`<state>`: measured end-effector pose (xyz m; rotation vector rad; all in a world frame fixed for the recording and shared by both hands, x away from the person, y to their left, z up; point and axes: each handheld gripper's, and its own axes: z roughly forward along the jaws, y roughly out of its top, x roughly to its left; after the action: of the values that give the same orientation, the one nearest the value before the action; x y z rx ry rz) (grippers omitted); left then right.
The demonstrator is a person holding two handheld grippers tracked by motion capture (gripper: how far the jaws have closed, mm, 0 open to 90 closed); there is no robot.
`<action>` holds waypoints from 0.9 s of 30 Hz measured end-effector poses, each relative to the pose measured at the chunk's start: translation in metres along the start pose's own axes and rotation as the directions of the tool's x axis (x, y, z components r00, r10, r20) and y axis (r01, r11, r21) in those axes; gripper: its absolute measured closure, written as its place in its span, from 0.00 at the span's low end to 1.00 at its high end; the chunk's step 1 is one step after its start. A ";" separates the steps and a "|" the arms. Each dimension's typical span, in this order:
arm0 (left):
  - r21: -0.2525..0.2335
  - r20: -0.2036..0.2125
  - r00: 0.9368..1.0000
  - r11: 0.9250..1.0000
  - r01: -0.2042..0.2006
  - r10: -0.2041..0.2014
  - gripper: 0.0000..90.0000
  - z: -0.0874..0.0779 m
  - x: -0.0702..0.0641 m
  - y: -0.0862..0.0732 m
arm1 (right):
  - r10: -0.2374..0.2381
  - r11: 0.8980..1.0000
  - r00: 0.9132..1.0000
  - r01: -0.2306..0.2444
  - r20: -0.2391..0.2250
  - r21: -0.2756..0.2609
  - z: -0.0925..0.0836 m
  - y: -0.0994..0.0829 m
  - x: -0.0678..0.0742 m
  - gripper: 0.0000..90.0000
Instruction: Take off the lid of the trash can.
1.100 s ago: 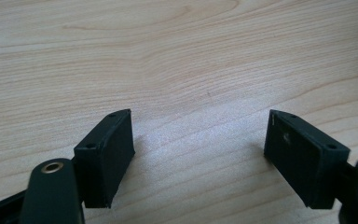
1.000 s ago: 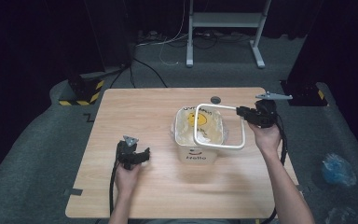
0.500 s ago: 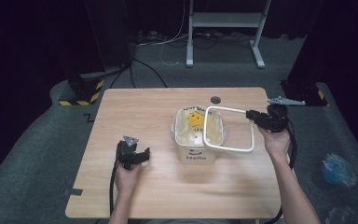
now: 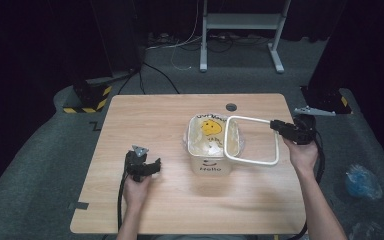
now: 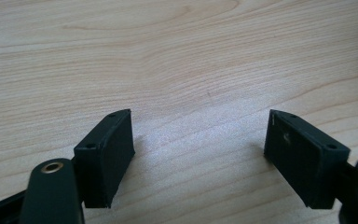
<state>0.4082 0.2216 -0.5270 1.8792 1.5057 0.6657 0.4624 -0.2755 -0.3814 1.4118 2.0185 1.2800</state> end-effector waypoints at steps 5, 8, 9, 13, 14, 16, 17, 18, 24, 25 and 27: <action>0.000 -0.001 1.000 1.000 -0.001 0.001 0.27 0.000 0.000 0.000 | 0.007 1.000 1.000 -0.007 0.005 -0.003 -0.003 -0.004 -0.004 0.86; 0.000 -0.002 1.000 1.000 -0.002 0.002 0.27 0.000 0.000 0.000 | 0.013 1.000 1.000 -0.013 0.006 0.000 -0.004 -0.005 -0.007 0.86; 0.000 -0.002 1.000 1.000 -0.002 0.002 0.27 0.000 0.000 0.000 | 0.014 1.000 1.000 -0.014 0.006 0.002 -0.004 -0.005 -0.007 0.86; 0.000 -0.002 1.000 1.000 -0.002 0.002 0.27 0.000 0.000 0.000 | 0.011 1.000 1.000 -0.011 0.005 -0.005 -0.008 -0.007 -0.009 0.86; 0.000 -0.002 1.000 1.000 -0.002 0.002 0.27 0.000 0.000 0.000 | 0.014 1.000 1.000 -0.014 0.005 -0.008 -0.009 -0.008 -0.010 0.86; 0.000 -0.002 1.000 1.000 -0.002 0.002 0.27 0.000 0.000 0.000 | 0.019 1.000 1.000 -0.019 0.004 -0.011 -0.011 -0.009 -0.010 0.86; 0.000 -0.002 1.000 1.000 -0.002 0.002 0.27 0.000 0.000 0.000 | 0.015 1.000 1.000 -0.015 0.003 -0.015 -0.012 -0.009 -0.011 0.86; 0.000 -0.002 1.000 1.000 -0.002 0.002 0.27 0.000 0.000 0.000 | 0.018 1.000 1.000 -0.018 0.003 -0.015 -0.013 -0.009 -0.011 0.86; 0.000 -0.002 1.000 1.000 -0.002 0.002 0.27 0.000 0.000 0.000 | 0.027 0.999 1.000 -0.027 -0.003 -0.020 -0.017 -0.011 -0.015 0.86; 0.000 -0.002 1.000 1.000 -0.002 0.002 0.27 0.000 0.000 0.000 | 0.028 0.999 1.000 -0.028 -0.004 -0.022 -0.018 -0.011 -0.016 0.86; 0.000 -0.002 1.000 1.000 -0.002 0.002 0.27 0.000 0.000 0.000 | 0.029 0.999 1.000 -0.029 -0.002 -0.026 -0.019 -0.012 -0.017 0.86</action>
<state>0.4082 0.2215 -0.5270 1.8808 1.5054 0.6684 0.4495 -0.3006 -0.3848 1.4344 1.9821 1.3145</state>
